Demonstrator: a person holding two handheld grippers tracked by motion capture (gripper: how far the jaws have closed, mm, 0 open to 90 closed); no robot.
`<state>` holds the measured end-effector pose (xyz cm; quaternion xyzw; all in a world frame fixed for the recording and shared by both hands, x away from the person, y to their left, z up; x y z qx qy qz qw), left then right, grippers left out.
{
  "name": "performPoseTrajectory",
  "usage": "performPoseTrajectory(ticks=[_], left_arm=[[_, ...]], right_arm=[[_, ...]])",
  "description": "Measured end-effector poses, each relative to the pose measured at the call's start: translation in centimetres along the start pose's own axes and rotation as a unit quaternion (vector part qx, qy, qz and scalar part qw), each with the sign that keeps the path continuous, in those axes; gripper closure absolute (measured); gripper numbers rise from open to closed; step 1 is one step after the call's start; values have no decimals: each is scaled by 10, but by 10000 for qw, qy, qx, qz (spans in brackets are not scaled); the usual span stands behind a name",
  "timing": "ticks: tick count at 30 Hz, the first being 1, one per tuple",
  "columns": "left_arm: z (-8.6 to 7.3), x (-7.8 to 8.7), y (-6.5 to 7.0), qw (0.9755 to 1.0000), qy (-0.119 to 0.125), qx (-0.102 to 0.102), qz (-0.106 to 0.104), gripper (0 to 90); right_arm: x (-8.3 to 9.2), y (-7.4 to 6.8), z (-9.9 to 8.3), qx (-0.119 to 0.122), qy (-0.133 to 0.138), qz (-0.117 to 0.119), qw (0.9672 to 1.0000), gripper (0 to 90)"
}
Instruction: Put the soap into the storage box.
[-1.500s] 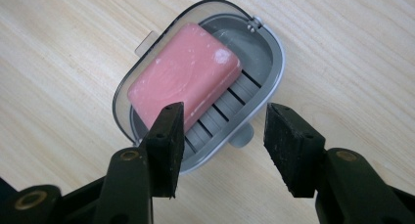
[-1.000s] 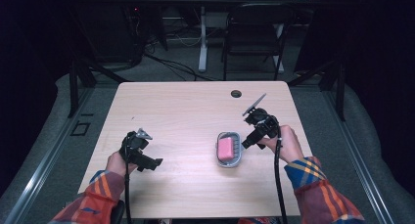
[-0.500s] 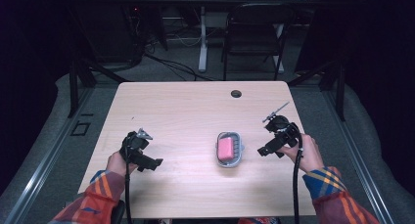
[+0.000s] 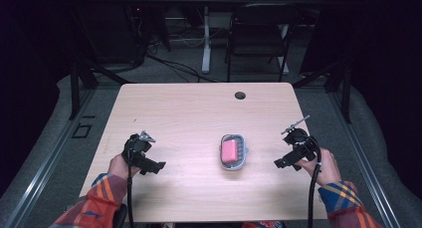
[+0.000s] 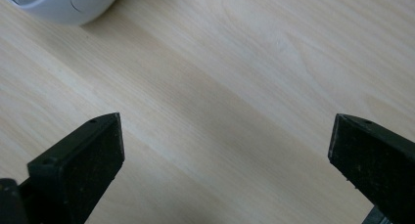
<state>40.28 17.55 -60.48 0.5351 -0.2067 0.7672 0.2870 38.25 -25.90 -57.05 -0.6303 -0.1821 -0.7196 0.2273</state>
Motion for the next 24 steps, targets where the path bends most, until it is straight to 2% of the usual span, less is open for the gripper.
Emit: performPoseTrajectory(ticks=[8,14,15,16,17,19,22,23,24], left_arm=[[0,-1,0,10000,-25,-5,-7,2],[0,-2,1,10000,-29,-9,-15,2],[0,-2,0,10000,-35,-13,-11,2],[0,-2,0,10000,-35,-13,-11,2],[0,-2,1,10000,-40,-18,-14,2],[0,-2,2,10000,-55,-36,-3,2],[-1,-2,2,10000,-56,-61,-13,2],[-1,-2,2,10000,-66,-65,-7,2],[-1,-2,2,10000,-64,-68,-30,2]], right_arm=[[-22,6,-32,-43,-338,-42,9994,0],[-36,3,-48,-135,-312,108,9994,0],[-37,5,-51,-127,-302,28,9995,0],[-40,4,-51,-258,-131,71,9996,0],[-41,5,-55,-203,-251,43,9995,0],[-44,4,-58,-214,-247,138,9994,0],[-48,5,-59,-168,-317,39,9993,0],[-48,2,-58,-185,-267,151,9994,0],[-49,4,-58,-106,-339,78,9993,1]])
Point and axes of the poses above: each handheld gripper's, and its own axes: x roughly backward along the jaws, z roughly out of its top, y roughly to its right, the point moved 10 cm from there along -x, roughly forward along the jaws, and after that the axes turned 11 degrees about -y, right-handed, at the moved point
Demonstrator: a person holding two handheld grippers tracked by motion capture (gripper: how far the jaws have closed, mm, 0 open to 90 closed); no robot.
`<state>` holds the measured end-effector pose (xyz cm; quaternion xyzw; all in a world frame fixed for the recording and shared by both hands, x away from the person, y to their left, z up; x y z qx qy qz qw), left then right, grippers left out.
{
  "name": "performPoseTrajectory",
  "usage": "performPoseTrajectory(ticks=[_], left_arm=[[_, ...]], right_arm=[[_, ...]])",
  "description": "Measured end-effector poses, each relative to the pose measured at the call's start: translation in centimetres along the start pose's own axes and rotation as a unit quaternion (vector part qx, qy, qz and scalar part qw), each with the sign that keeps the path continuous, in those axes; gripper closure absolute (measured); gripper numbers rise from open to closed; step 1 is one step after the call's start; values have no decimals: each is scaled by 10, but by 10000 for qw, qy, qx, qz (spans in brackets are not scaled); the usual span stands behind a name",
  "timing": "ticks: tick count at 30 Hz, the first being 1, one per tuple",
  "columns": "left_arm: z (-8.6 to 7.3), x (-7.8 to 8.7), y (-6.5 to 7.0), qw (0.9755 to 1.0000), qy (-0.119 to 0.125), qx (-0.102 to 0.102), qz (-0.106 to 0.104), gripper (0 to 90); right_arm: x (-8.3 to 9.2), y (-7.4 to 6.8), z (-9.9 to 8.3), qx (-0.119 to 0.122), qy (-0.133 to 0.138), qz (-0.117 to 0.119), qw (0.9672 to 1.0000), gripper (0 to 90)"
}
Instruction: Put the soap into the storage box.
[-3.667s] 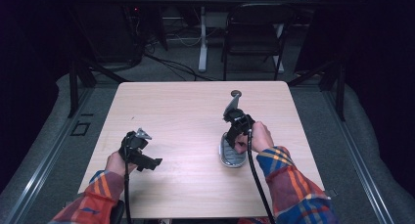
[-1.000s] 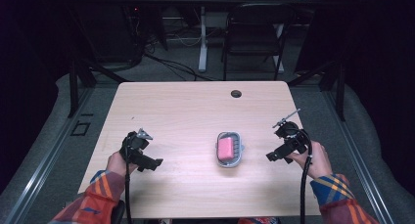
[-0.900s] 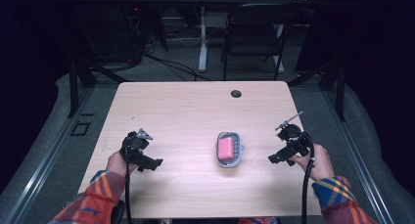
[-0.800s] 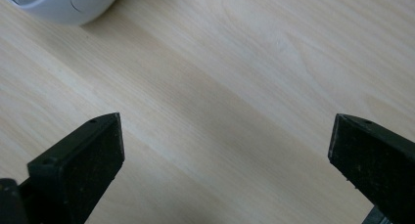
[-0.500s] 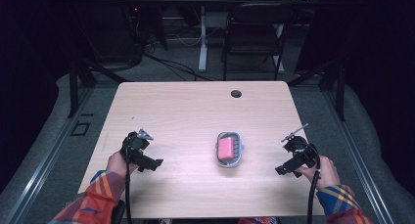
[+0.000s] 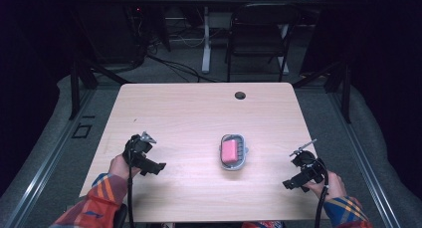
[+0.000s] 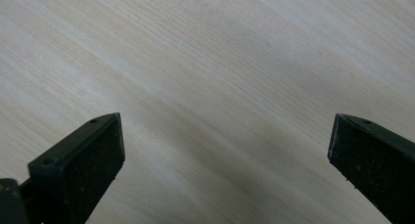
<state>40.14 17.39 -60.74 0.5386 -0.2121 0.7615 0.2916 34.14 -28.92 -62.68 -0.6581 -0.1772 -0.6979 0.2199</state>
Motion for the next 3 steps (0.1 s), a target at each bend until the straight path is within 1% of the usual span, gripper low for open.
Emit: performPoseTrajectory(ticks=[1,3], left_arm=[[0,0,0,10000,-9,-12,8,2],[0,0,0,10000,-11,-18,8,2]], right_arm=[[-1,-2,1,-28,14,54,10000,2],[-2,-2,1,-18,9,20,10000,5]])
Point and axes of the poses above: each handheld gripper's, and its own axes: x roughly backward along the jaws, z roughly out of its top, y roughly to its right, the point moved 10 cm from there along -x, roughly forward along the jaws, and after that the axes turned 11 degrees about -y, right-handed, at the moved point
